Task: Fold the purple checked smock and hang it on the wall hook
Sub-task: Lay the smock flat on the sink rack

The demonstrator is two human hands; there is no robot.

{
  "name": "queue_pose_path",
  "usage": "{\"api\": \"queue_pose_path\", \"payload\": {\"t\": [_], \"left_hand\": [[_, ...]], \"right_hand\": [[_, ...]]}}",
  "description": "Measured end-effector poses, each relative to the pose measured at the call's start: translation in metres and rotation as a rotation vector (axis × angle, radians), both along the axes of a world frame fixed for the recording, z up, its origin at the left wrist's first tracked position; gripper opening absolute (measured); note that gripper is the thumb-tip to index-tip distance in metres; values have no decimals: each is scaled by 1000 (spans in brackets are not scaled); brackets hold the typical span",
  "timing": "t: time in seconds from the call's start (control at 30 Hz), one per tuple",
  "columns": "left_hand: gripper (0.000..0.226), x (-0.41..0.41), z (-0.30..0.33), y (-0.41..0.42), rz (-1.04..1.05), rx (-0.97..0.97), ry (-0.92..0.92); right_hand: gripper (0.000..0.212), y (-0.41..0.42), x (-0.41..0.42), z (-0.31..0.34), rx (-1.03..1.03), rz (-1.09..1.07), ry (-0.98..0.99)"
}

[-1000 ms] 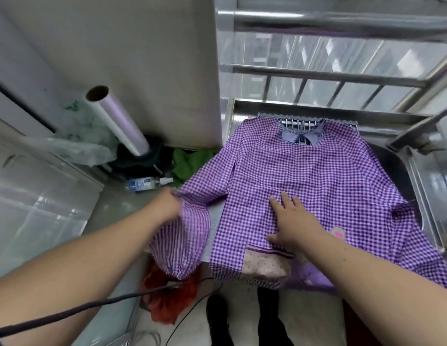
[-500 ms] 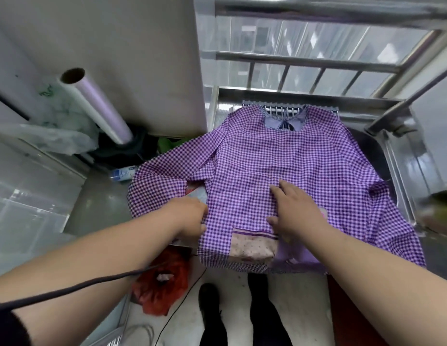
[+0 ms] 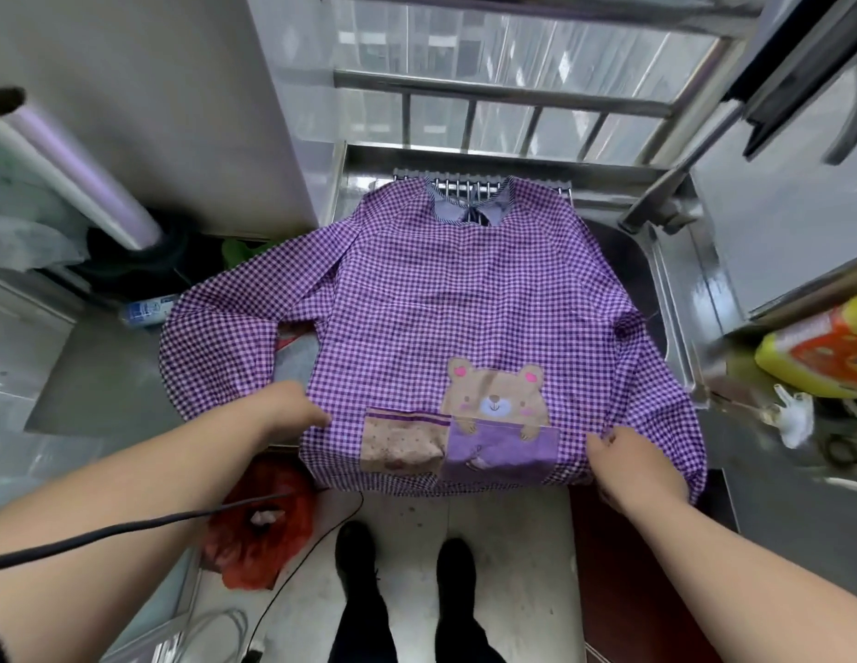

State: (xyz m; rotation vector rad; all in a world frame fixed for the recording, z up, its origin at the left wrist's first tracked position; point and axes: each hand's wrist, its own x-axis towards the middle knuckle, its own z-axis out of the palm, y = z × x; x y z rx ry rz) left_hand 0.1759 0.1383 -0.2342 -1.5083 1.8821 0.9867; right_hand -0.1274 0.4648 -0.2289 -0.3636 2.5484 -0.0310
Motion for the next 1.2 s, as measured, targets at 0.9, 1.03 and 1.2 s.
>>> {"api": "queue_pose_path", "payload": {"t": [0.9, 1.03, 1.2], "left_hand": [[82, -111, 20, 79, -993, -338, 111], [84, -131, 19, 86, -954, -343, 42], [87, -136, 22, 93, -958, -348, -6]], "right_hand": [[22, 14, -85, 1, 149, 235, -52], [13, 3, -133, 40, -14, 117, -75], [39, -13, -196, 86, -622, -456, 292]]}}
